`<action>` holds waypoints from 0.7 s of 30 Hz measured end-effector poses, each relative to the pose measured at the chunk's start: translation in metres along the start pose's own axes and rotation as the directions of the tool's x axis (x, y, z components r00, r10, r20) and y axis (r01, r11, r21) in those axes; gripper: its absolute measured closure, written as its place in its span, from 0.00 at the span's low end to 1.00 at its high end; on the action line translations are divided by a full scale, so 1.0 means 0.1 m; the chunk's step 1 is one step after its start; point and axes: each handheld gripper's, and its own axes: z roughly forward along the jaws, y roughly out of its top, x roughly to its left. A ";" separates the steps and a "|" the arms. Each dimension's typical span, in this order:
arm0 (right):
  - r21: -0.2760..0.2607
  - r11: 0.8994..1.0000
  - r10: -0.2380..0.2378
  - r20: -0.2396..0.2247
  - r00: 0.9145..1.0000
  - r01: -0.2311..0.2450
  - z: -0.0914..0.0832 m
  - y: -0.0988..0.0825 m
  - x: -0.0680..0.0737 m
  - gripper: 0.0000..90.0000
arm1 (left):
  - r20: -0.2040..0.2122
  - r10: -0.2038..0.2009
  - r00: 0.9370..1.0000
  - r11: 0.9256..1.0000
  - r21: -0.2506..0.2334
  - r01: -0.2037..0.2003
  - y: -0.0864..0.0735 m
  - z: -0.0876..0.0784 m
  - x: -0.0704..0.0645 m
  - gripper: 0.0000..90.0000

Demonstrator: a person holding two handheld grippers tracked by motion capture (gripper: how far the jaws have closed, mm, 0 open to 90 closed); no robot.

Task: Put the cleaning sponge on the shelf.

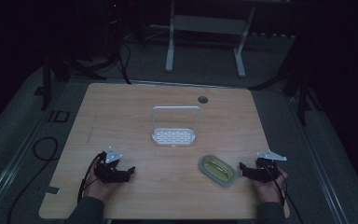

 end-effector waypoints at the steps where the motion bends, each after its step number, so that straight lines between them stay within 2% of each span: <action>1: -0.002 1.000 -0.001 -0.001 1.000 0.001 -0.01 0.00 0.00 0.21 | 0.000 0.000 1.000 1.000 0.000 0.000 0.00 0.00 0.00 0.16; 4: -0.007 1.000 -0.002 0.000 1.000 0.002 -0.03 -0.01 0.01 0.24 | 0.000 0.000 1.000 1.000 0.000 0.000 0.00 0.00 0.00 0.16; 7: -0.035 0.999 -0.005 0.004 1.000 0.005 -0.10 0.00 0.02 0.30 | 0.000 0.000 1.000 1.000 0.000 0.000 0.00 0.00 0.00 0.16; 11: -0.043 0.999 -0.011 -0.009 1.000 0.011 -0.15 0.01 0.03 0.36 | 0.000 0.000 1.000 1.000 0.000 0.000 0.00 0.00 0.00 0.16; 17: -0.069 0.997 -0.041 -0.026 0.999 0.039 -0.25 0.04 0.08 0.57 | 0.000 0.000 1.000 1.000 0.000 0.000 0.00 0.00 0.00 0.16; 21: -0.085 0.995 -0.057 -0.039 0.998 0.054 -0.33 0.06 0.11 0.66 | 0.000 0.000 1.000 1.000 0.000 0.000 0.00 0.00 0.00 0.16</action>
